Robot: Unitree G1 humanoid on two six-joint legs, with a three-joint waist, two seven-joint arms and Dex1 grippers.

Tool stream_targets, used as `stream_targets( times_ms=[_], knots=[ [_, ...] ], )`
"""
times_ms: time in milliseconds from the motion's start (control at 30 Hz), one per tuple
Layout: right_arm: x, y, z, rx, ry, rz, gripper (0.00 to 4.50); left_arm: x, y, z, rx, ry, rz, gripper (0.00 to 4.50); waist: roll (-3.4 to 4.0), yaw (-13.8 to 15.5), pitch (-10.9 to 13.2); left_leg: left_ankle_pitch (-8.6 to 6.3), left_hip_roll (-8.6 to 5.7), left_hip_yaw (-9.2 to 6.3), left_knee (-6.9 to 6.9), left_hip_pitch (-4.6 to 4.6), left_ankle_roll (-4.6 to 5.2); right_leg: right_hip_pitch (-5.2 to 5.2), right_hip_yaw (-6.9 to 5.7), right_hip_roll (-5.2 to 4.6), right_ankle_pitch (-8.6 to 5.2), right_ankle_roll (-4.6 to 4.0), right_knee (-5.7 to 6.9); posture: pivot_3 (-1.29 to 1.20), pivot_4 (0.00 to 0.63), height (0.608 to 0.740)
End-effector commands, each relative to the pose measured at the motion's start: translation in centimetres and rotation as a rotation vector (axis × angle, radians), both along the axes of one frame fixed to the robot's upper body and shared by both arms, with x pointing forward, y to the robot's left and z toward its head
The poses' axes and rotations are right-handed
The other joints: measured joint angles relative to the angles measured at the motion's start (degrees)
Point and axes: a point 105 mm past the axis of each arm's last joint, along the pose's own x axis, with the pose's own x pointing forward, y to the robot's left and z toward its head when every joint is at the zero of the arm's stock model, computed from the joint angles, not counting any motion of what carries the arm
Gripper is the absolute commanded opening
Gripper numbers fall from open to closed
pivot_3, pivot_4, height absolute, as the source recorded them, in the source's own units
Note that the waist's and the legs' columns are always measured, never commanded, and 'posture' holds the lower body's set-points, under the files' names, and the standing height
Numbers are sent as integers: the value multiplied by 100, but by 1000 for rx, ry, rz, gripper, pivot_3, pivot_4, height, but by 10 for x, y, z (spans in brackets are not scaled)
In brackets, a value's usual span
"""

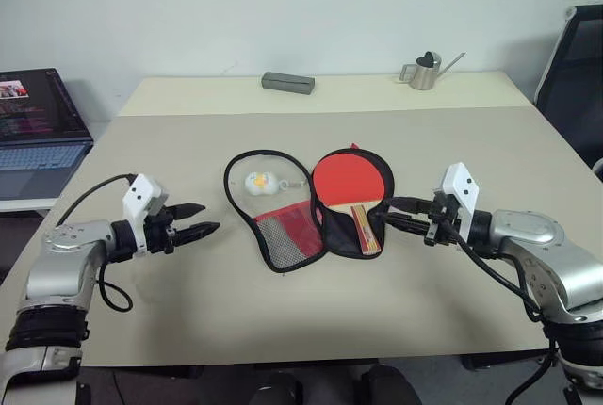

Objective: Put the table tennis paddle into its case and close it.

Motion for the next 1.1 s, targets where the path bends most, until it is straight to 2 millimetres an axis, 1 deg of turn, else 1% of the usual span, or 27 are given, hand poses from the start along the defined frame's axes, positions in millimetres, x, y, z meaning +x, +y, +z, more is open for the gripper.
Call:
stream_targets(
  times_ms=[33, 133, 200, 300, 467, 600, 667, 733, 867, 900, 1033, 1100],
  knots=[
    [1, -2, 17, 6, -72, 2, 1497, 9, -3, 2, -6, -38, 1, 3053, -1, 5, 0, 1, 0, -1, 0, 0, -1, 0, 0, -1, 0, 0, 0, 0, 150, 740],
    [1, -1, 17, 13, -71, -2, 1497, 18, -9, -5, -13, -45, 11, 3053, -10, 7, -4, 3, -1, -1, 2, -3, -6, 0, -3, -3, 0, 0, 0, 0, 150, 740],
    [0, -1, 17, 18, -70, -4, 1497, 27, -16, -7, -29, -54, 13, 3053, -11, 9, -5, 4, -3, -1, 2, -3, -6, 1, -3, -3, 0, 0, 0, 0, 150, 740],
    [-2, 0, 16, 17, -65, -2, 1497, 41, -32, -2, -50, -85, -7, 3053, -15, 9, -7, 4, -4, -1, 4, -3, -7, 2, -4, -4, 1, 1, 1, 0, 150, 740],
    [-8, 0, 11, 3, -42, 20, 1497, 50, -43, -5, -45, -87, -30, 3053, -22, -18, -11, 4, -4, 0, 4, -5, -7, 0, -3, -4, 1, 1, 0, 0, 150, 740],
    [-19, -3, 7, -11, 0, 60, 1497, 57, -60, -4, -54, -97, -78, 3053, -27, 4, -13, 4, -5, 1, 5, -4, -7, 0, -4, -3, 1, 1, 0, 0, 150, 740],
    [-19, -8, 6, -23, 4, 48, 1497, 60, -69, 3, -65, -117, -113, 3053, -30, 5, -13, 4, -5, 1, 7, -6, -6, 1, -5, -3, 1, 1, 0, 0, 150, 740],
    [-18, -11, 6, -31, 4, 39, 1497, 61, -74, 9, -72, -132, -131, 3053, -34, 3, -13, 4, -5, -1, 10, -10, -6, 1, -7, -3, 1, 2, 1, 0, 150, 740],
    [-22, -32, 5, -51, 23, -15, 1497, 61, -94, 31, -93, -191, -228, 3053, -35, 9, -13, 4, -5, -2, 12, -14, -7, 1, -8, -3, 1, 2, 0, 0, 150, 740],
    [-23, -35, 4, -54, 28, -21, 1497, 60, -97, 34, -96, -196, -242, 3053, -36, 9, -13, 4, -5, -2, 14, -18, -7, 0, -10, -4, 1, 2, -1, 0, 150, 740],
    [-29, -60, -1, -68, 71, -92, 1497, 58, -121, 56, -121, -239, -350, 3053, -37, 16, -14, 4, -5, -4, 21, -25, -7, 0, -13, -4, 2, 4, -1, 0, 150, 740],
    [-30, -67, -2, -59, 81, -118, 1497, 58, -132, 63, -136, -250, -385, 3053, -38, 14, -13, 4, -5, -5, 26, -27, -6, 1, -15, -3, 2, 4, 0, 0, 150, 740]
  ],
)
